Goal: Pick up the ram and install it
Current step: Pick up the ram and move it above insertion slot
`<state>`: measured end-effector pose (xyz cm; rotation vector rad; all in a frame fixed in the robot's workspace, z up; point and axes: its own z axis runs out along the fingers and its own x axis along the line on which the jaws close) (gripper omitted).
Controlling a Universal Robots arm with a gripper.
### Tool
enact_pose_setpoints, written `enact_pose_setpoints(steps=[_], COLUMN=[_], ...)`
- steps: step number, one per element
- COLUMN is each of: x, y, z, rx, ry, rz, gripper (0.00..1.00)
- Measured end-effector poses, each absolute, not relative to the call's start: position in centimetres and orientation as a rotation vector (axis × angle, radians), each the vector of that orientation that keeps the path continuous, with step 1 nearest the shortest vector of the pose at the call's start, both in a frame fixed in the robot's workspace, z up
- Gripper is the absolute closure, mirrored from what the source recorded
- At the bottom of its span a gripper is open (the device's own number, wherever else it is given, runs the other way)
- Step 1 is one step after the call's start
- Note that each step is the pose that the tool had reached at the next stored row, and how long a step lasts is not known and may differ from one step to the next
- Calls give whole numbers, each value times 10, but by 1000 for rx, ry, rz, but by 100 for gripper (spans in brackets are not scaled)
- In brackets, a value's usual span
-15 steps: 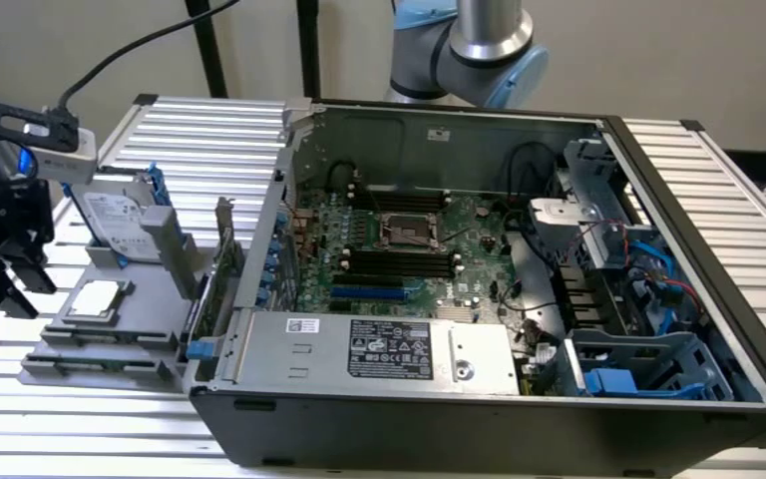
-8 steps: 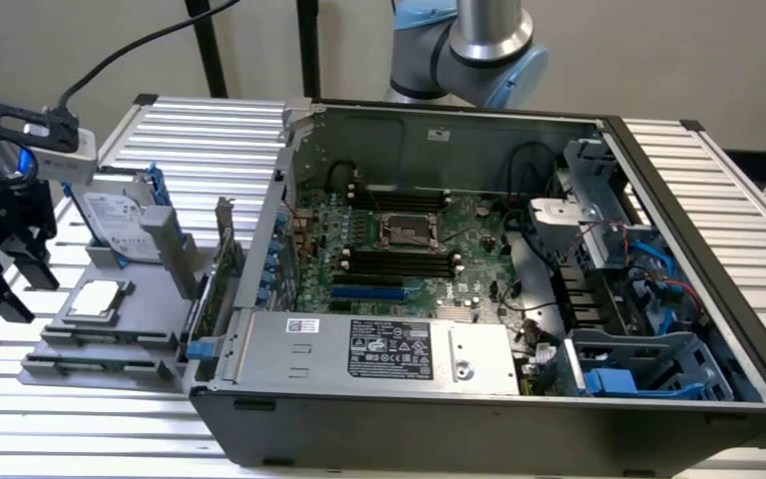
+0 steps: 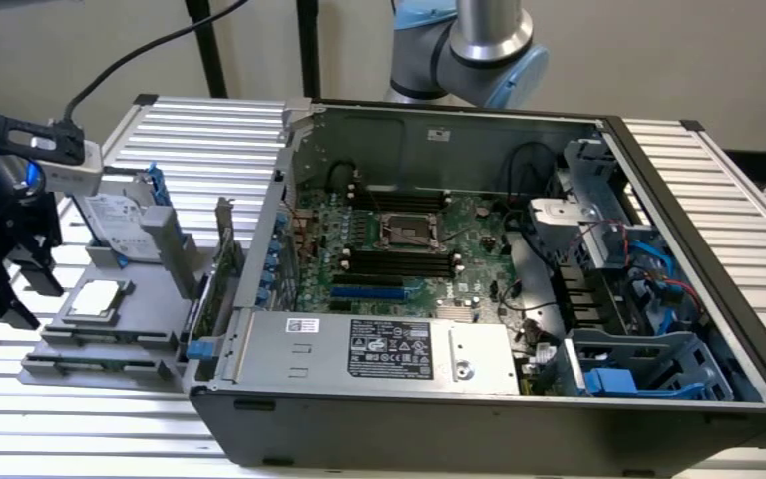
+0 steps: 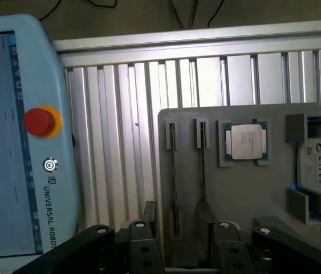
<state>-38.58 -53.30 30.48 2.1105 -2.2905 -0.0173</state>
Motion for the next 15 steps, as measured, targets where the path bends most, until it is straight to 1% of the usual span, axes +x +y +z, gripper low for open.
enact_pose_setpoints(steps=[15], x=[-376], y=[-533], z=[278], rx=[2157], ry=[-2246], rz=[-16], gripper=[58])
